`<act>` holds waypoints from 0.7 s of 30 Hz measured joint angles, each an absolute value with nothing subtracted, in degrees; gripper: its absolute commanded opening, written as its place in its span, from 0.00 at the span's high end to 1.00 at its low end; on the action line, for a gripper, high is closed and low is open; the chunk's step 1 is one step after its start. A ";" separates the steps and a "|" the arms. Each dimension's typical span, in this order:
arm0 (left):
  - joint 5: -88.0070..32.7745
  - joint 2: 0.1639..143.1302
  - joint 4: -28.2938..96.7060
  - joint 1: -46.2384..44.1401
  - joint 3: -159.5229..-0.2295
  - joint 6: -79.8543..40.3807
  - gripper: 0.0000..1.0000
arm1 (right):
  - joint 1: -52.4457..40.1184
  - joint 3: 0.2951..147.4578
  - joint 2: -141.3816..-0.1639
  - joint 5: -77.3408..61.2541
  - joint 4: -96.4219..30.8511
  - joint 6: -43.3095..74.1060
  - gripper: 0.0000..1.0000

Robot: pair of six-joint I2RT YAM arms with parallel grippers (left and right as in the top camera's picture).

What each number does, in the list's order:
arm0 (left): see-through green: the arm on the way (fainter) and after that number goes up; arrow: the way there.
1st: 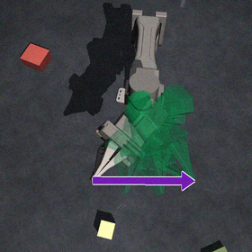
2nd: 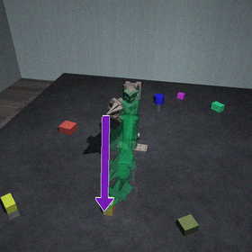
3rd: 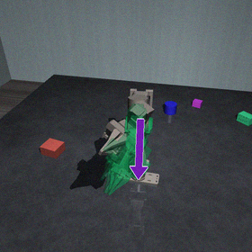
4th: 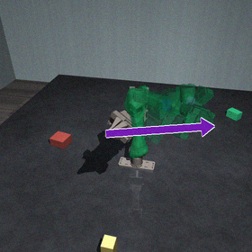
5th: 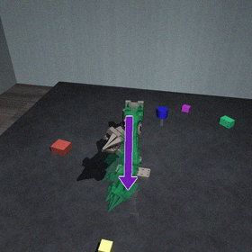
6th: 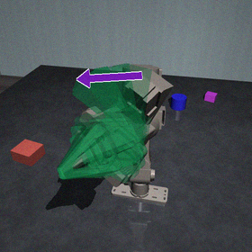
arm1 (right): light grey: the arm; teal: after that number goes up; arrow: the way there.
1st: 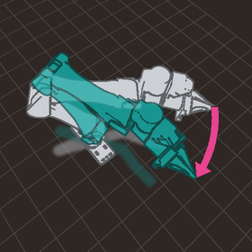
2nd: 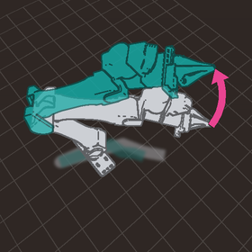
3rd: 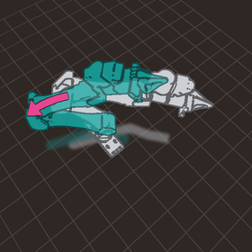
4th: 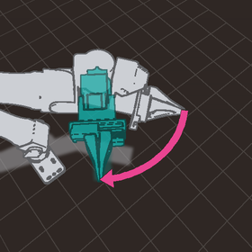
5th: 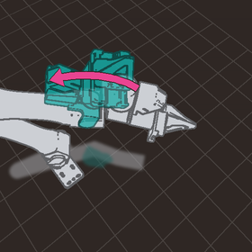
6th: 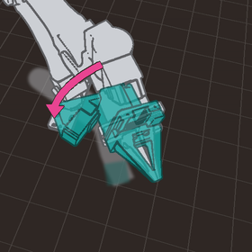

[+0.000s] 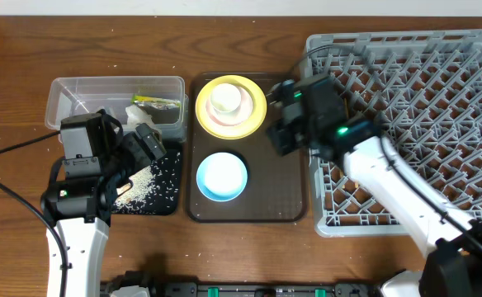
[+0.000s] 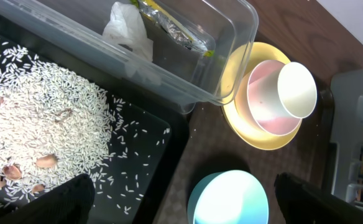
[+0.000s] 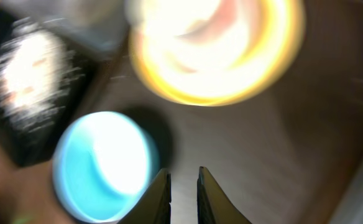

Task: Sort waste into correct bins and load items into the dishwasher rack
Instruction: 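Move the right gripper left to the light-blue bowl on brown tray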

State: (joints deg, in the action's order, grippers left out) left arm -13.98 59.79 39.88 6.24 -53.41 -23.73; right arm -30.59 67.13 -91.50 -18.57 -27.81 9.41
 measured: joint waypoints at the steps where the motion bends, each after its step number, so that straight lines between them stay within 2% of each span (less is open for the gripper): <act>1: -13.98 59.79 39.88 6.24 -53.41 -23.73 0.04 | -32.73 67.13 -91.50 -19.09 -27.16 9.39 0.87; 7: -13.98 59.79 39.88 6.24 -53.41 -23.73 0.04 | -42.85 67.13 -91.50 -18.02 -26.79 6.63 0.82; 11: -13.98 59.79 39.88 6.24 -53.41 -23.73 0.04 | -48.27 67.13 -91.50 -16.99 -28.45 -0.91 0.82; 16: -13.98 59.79 39.88 6.24 -53.41 -23.73 0.04 | -52.21 67.13 -91.50 -15.90 -29.32 -10.70 0.81; 21: -13.98 59.79 39.88 6.24 -53.41 -23.73 0.04 | -53.28 67.13 -91.50 -14.48 -29.32 -14.92 0.81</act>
